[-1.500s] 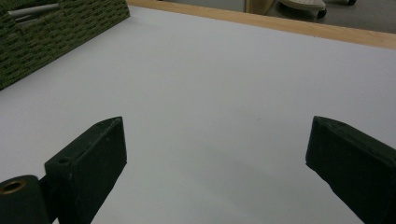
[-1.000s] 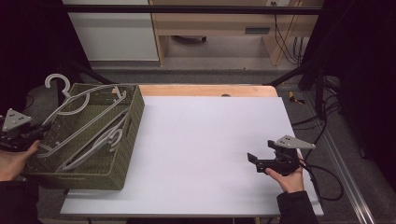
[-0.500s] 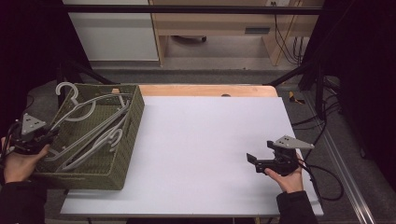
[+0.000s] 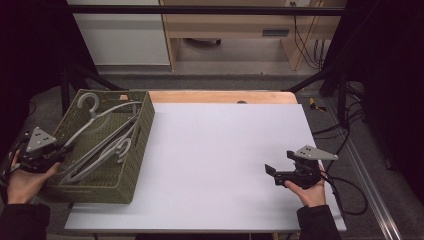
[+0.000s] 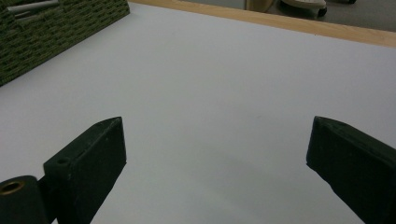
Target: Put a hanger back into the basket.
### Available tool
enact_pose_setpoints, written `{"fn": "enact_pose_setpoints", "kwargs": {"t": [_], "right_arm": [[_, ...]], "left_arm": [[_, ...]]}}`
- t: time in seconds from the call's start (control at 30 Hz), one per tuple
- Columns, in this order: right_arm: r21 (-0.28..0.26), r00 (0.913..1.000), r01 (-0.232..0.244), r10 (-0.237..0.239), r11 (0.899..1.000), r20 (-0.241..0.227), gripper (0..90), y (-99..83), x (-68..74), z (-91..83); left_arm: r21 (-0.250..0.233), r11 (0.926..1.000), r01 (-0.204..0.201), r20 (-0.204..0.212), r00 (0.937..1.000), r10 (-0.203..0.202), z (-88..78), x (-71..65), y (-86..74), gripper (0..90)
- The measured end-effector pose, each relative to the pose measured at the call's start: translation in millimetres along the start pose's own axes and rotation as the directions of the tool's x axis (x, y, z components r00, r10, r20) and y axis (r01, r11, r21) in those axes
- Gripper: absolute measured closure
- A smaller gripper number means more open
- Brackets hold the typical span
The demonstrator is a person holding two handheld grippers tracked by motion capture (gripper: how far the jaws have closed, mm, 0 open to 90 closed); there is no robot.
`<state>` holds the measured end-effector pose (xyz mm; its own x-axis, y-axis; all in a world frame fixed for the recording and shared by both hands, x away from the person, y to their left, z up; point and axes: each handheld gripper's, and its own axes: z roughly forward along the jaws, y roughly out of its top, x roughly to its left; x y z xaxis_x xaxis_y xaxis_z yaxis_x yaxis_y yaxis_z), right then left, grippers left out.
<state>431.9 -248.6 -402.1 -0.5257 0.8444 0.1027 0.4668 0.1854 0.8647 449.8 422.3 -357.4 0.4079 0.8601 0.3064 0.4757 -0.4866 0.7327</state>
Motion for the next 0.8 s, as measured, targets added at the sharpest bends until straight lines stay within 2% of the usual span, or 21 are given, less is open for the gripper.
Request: {"fn": "enact_pose_setpoints", "kwargs": {"t": [0.03,0.1,0.17,0.2,0.23,0.27,0.37,0.4,0.43,0.47,0.5,0.53,0.57,0.63,0.67,0.7,0.73,0.8], "right_arm": [[0.0,1.0,0.002,-0.002,1.0,0.001,5.1,0.0,-0.2,-0.1],[0.001,1.0,0.0,0.0,1.0,0.0,5.1,0.0,0.0,-0.1],[0.004,1.0,0.007,-0.007,1.0,-0.001,5.1,-0.2,-0.2,-0.4],[0.006,1.0,0.007,-0.007,1.0,-0.002,5.0,-0.2,-0.1,-0.4],[0.006,1.0,0.007,-0.007,1.0,-0.002,5.0,-0.2,-0.1,-0.4],[0.006,1.0,0.009,-0.009,1.0,-0.001,5.0,-0.1,-0.2,-0.4],[0.004,1.0,0.007,-0.007,1.0,-0.005,5.0,0.1,0.0,-0.8],[0.001,1.0,0.007,-0.007,1.0,-0.002,5.0,0.2,-0.2,-0.9],[0.001,1.0,0.007,-0.007,1.0,-0.002,5.0,0.2,-0.2,-0.9],[0.004,1.0,0.005,-0.005,1.0,-0.003,5.0,0.1,0.1,-0.6],[0.004,1.0,0.005,-0.005,1.0,-0.003,5.0,0.1,0.1,-0.6],[0.006,1.0,0.008,-0.008,1.0,-0.003,4.9,0.0,0.8,-0.1],[0.006,1.0,0.008,-0.008,1.0,-0.003,4.9,0.0,0.8,-0.1],[0.005,1.0,0.006,-0.006,1.0,-0.005,4.9,0.2,1.2,-0.2],[0.004,1.0,0.006,-0.006,1.0,-0.003,4.9,0.3,1.0,-0.4],[0.004,1.0,0.006,-0.006,1.0,-0.003,4.9,0.3,1.0,-0.4],[0.004,1.0,0.007,-0.007,1.0,-0.005,4.9,0.2,0.7,-0.8],[0.005,1.0,0.004,-0.004,1.0,-0.005,4.9,0.3,1.2,-0.3]], "left_arm": [[0.033,0.9994,-0.011,0.014,0.9998,0.011,0.4,-2.8,1.3,79.1],[0.044,0.9987,-0.026,0.008,0.9996,0.025,0.2,-7.7,2.2,78.9],[0.065,0.9976,-0.025,0.03,0.9993,0.023,-0.1,-9.8,3.3,78.7],[0.095,0.9948,-0.038,0.049,0.9982,0.034,0.3,-10.2,4.3,78.6],[0.095,0.9948,-0.038,0.049,0.9982,0.034,0.3,-10.2,4.3,78.4],[0.165,0.9836,-0.074,0.073,0.9954,0.062,4.4,-14.8,4.4,78.3],[0.184,0.9795,-0.083,0.096,0.9932,0.066,6.9,-18.3,1.9,78.1],[0.172,0.9825,-0.071,0.097,0.9938,0.055,6.5,-19.1,0.5,77.8],[0.178,0.9817,-0.066,0.1,0.9938,0.049,6.1,-18.9,0.4,77.8],[0.187,0.9814,-0.045,0.123,0.9922,0.022,6.9,-17.3,-0.2,77.5],[0.187,0.9814,-0.045,0.123,0.9922,0.022,6.9,-17.3,-0.2,77.1],[0.198,0.98,-0.023,0.15,0.9887,-0.007,9.1,-16.9,-0.7,76.8],[0.198,0.98,-0.023,0.15,0.9887,-0.007,9.1,-16.9,-0.7,76.3],[0.218,0.976,0.004,0.17,0.9846,-0.041,11.5,-18.1,-0.7,75.7],[0.245,0.9696,-0.001,0.178,0.983,-0.044,12.7,-18.7,-0.4,74.4],[0.264,0.9645,-0.004,0.171,0.9843,-0.042,13.7,-19.9,-0.3,74.4],[0.3,0.9537,-0.021,0.154,0.9878,-0.026,18.2,-24.1,-1.7,73.6],[0.302,0.9529,-0.026,0.145,0.9893,-0.019,19.8,-25.6,-2.5,73.3]]}}
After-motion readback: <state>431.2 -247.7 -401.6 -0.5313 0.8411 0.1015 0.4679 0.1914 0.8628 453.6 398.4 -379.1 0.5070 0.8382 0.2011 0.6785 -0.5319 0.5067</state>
